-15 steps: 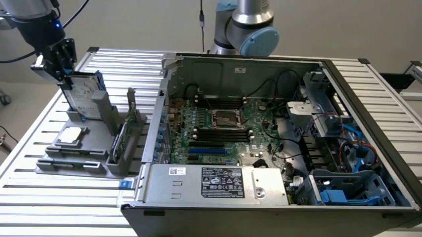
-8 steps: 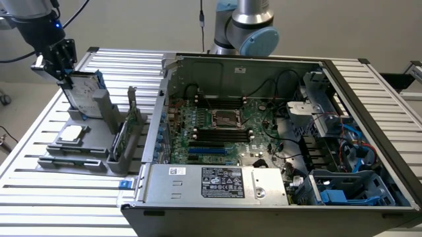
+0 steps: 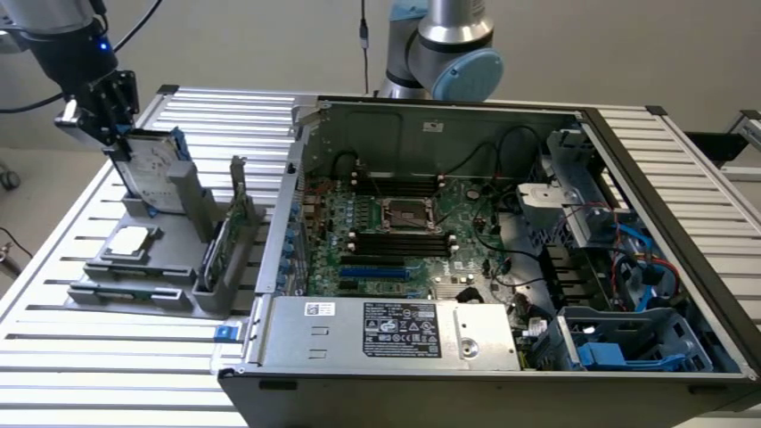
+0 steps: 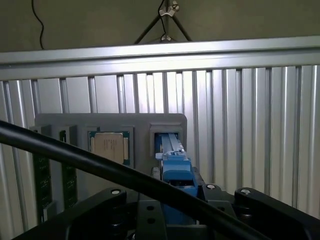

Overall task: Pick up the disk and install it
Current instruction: 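Pick up the disk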

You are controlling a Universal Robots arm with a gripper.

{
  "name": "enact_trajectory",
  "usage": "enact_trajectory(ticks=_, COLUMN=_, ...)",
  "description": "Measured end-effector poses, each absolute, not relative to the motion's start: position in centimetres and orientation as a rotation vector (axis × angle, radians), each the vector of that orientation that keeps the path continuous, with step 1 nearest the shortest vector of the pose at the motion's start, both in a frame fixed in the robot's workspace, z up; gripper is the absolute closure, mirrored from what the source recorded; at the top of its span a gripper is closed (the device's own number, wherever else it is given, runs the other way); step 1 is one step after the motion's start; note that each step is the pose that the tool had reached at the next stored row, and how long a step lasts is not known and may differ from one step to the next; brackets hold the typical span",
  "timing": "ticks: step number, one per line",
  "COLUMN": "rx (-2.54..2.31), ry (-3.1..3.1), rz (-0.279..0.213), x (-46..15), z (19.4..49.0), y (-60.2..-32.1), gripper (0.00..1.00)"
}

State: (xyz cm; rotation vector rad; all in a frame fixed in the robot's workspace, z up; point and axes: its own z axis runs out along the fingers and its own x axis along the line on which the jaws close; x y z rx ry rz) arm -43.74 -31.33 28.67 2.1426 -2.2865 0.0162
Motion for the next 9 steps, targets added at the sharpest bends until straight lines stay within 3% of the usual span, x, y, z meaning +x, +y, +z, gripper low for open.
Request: enact_trajectory(ticks=9, rx=2.122, ry=-2.306, rz=0.016, x=-43.75, z=28.67, y=-31.36, gripper=0.67)
